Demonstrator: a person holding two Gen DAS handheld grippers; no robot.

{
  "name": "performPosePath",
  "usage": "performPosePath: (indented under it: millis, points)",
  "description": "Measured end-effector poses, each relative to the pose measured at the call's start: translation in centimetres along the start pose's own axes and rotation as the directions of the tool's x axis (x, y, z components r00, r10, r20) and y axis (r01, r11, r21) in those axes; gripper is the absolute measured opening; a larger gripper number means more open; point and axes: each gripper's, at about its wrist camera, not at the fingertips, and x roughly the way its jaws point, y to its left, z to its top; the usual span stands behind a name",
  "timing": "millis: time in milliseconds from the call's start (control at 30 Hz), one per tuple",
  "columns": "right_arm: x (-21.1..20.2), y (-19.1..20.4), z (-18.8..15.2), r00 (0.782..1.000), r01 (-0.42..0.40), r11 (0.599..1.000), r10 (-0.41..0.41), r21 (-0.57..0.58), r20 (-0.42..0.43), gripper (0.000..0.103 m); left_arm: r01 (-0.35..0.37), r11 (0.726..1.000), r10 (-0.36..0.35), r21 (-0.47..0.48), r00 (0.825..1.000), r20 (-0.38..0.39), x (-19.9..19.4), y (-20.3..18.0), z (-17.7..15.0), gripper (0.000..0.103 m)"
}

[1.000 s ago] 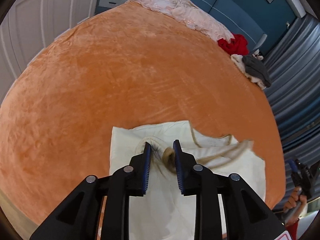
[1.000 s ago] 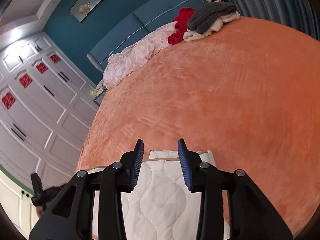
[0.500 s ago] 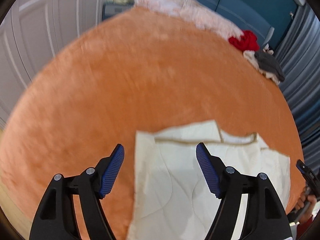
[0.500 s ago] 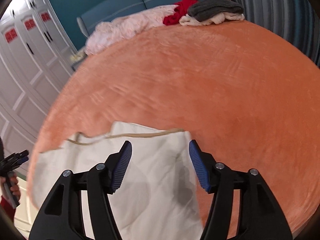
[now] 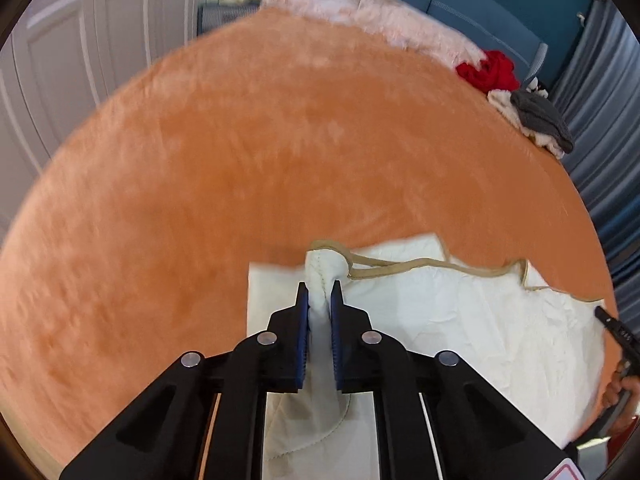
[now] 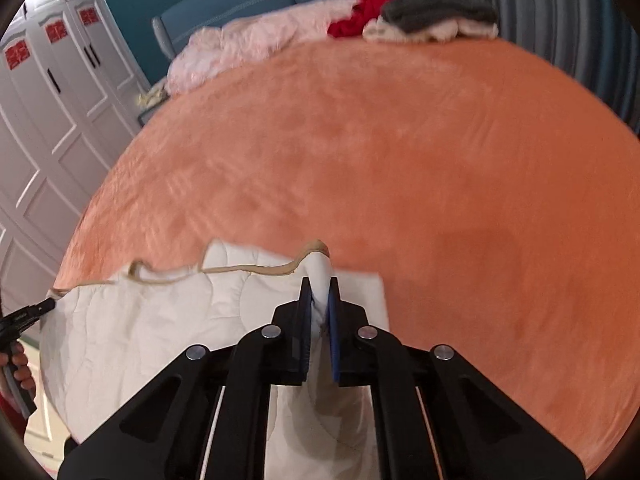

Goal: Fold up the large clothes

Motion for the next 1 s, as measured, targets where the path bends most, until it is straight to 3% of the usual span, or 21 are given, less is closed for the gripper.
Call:
performPosePath:
  millis: [167,367,467,667,900,967,1000]
  points:
    - [0.2,-0.3,2.0,0.998,0.041,0.998,-0.044,0.039,0.056,0.006,-0.055,0.999,0.055,0.0,0.998,0.034,1.1,-0.6,2.1,0.007]
    - [5.3,-0.8,0.9,0.994,0.105,0.992,-0.103,0.068,-0.037,0.006,-0.155,0.988,0.154,-0.007,0.986,-0.065,7.1,-0.1,1.7,0.008]
    - [7.1,-1.5,0.0,0.992,0.111,0.99,-0.105,0.084,-0.069,0.006,-0.196,0.981,0.196,0.014,0.978,-0.075,8.9,0.1,0.6,0.01]
    - [8.9,-2.0,-1.7,0.991,0.12,0.989,-0.114,0.082,-0.074,0.008,-0.188,0.982,0.187,-0.014,0.981,-0.047,10.5,0.9,-0.6,0.015]
    - [9.5,-1.3,-2.3,0.986,0.166,0.985,-0.164,0.043,-0.035,0.012,-0.248,0.969,0.248,-0.001,0.969,0.009,10.9,0.3,-1.3,0.02]
    - [9.2,-1.7,-2.3,0.988,0.154,0.986,-0.152,0.058,-0.031,0.015,-0.271,0.963,0.271,-0.001,0.963,0.009,10.5,0.3,-1.2,0.027]
    - [8.8,-1.8,-2.1,0.988,0.151,0.986,-0.149,0.072,-0.03,0.016,-0.288,0.958,0.288,-0.01,0.958,0.007,10.1,0.4,-1.0,0.039]
